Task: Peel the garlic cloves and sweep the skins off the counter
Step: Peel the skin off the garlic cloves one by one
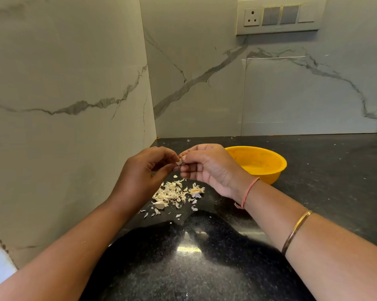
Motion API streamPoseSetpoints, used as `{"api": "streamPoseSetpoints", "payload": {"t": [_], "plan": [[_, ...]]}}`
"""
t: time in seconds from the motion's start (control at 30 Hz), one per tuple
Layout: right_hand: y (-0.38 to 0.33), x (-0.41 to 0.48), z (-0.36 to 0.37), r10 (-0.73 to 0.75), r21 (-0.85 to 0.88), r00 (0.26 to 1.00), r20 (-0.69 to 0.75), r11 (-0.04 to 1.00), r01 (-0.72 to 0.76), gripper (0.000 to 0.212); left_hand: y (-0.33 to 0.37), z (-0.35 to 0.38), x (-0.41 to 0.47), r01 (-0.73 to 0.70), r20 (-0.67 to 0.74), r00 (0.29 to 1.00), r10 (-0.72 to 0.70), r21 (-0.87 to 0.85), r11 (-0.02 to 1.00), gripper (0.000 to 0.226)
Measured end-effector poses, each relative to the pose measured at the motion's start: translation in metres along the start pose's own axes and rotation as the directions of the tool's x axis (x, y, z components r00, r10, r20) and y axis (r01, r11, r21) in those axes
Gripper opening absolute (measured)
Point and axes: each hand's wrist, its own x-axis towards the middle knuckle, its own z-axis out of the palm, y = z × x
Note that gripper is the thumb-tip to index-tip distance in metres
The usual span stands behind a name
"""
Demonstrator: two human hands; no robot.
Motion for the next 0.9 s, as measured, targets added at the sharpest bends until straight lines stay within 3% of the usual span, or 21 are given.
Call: {"api": "streamPoseSetpoints", "payload": {"t": [0.2, 0.4, 0.5, 0.6, 0.77, 0.9], "plan": [[-0.0026, -0.0007, -0.0012, 0.091, 0.042, 0.995, 0.038, 0.995, -0.092, 0.01, -0.0003, -0.0024, -0.0011, -0.094, 0.043, 0.995, 0.092, 0.043, 0.995, 0.024], [-0.0038, -0.0023, -0.0012, 0.103, 0.058, 0.994, 0.045, 0.993, -0.106, 0.014, -0.0052, -0.0009, 0.0002, -0.13, 0.075, 0.989, 0.124, 0.088, 0.988, 0.006], [-0.0025, -0.0024, 0.0014, 0.079, 0.092, 0.997, 0.005, 0.993, -0.079, 0.013, -0.0051, 0.0003, 0.0006, -0.137, 0.067, 0.989, 0.131, 0.098, 0.986, 0.009], [-0.0011, -0.0011, 0.0046, 0.032, 0.144, 0.999, -0.038, 0.989, -0.026, 0.013, -0.0039, 0.0019, 0.0005, -0.069, 0.04, 0.997, 0.065, 0.1, 0.993, 0.02], [0.0, 0.0004, 0.0028, -0.008, 0.159, 0.997, -0.073, 0.987, 0.019, 0.011, -0.0036, 0.0013, 0.0025, 0.123, -0.113, 0.987, -0.114, 0.079, 0.989, 0.018], [0.0017, 0.0013, 0.0033, -0.002, 0.151, 0.998, -0.068, 0.988, 0.012, 0.012, -0.0036, -0.0005, 0.0017, 0.195, -0.117, 0.976, -0.184, 0.088, 0.977, 0.02]]}}
